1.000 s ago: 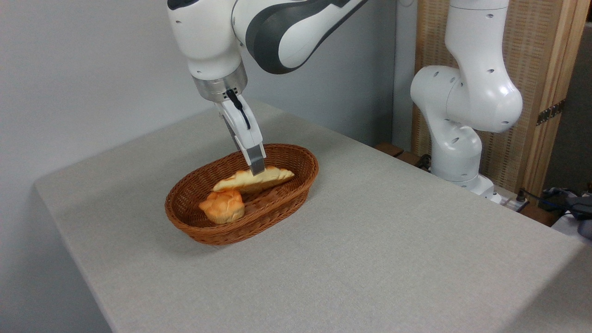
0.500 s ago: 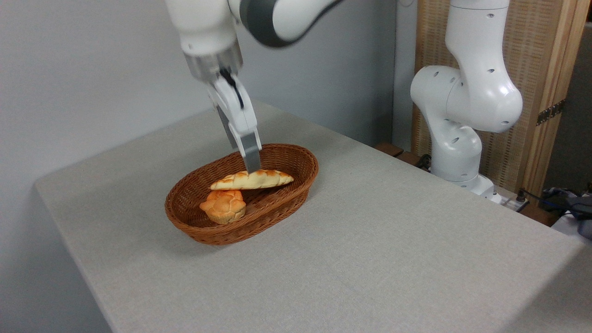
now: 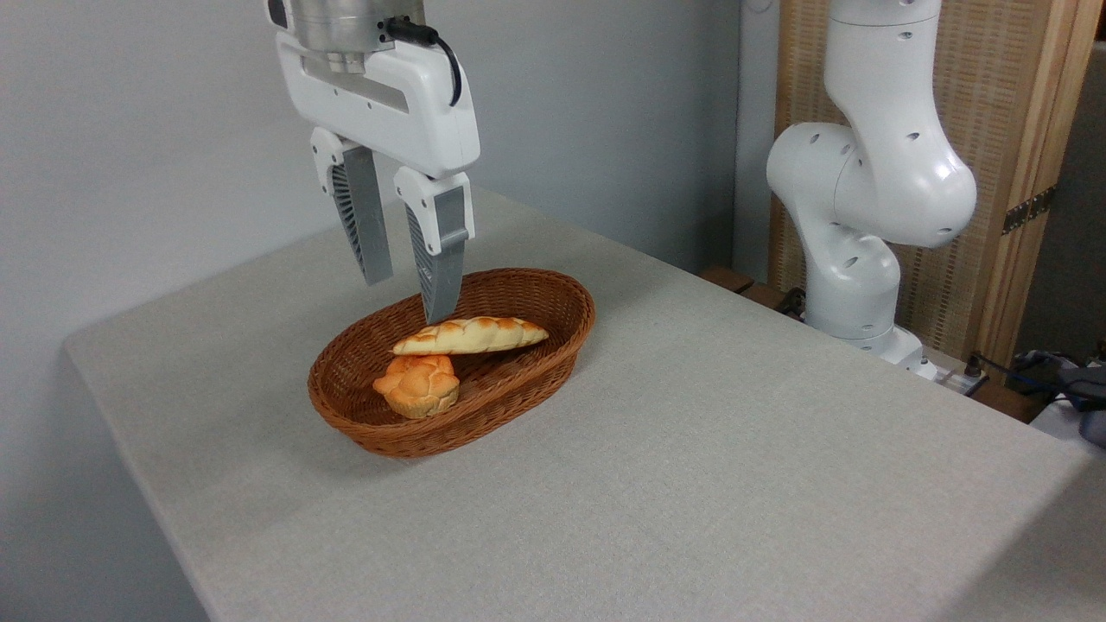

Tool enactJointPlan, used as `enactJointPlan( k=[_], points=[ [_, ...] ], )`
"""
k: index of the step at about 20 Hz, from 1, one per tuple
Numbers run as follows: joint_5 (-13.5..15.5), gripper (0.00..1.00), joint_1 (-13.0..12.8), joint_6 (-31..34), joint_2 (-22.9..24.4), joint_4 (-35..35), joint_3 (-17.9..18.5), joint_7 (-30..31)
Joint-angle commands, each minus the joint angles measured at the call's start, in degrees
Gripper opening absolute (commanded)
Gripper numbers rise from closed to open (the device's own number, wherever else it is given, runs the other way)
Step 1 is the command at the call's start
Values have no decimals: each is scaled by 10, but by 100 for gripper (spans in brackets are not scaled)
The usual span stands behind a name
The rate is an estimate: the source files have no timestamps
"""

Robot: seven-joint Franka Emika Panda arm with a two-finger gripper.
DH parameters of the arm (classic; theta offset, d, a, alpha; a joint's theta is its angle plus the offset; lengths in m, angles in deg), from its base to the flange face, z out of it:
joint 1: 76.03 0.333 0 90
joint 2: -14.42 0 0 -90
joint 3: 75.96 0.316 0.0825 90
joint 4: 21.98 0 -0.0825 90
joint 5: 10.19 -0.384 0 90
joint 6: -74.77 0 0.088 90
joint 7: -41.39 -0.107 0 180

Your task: Put bread into the basket

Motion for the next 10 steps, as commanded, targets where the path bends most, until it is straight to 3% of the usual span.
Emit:
enactJointPlan(
  k=[1, 10],
  points=[
    [-17, 100, -11, 1, -6, 15, 4, 11],
    [0, 100, -11, 33, 1, 9, 4, 12]
  ],
)
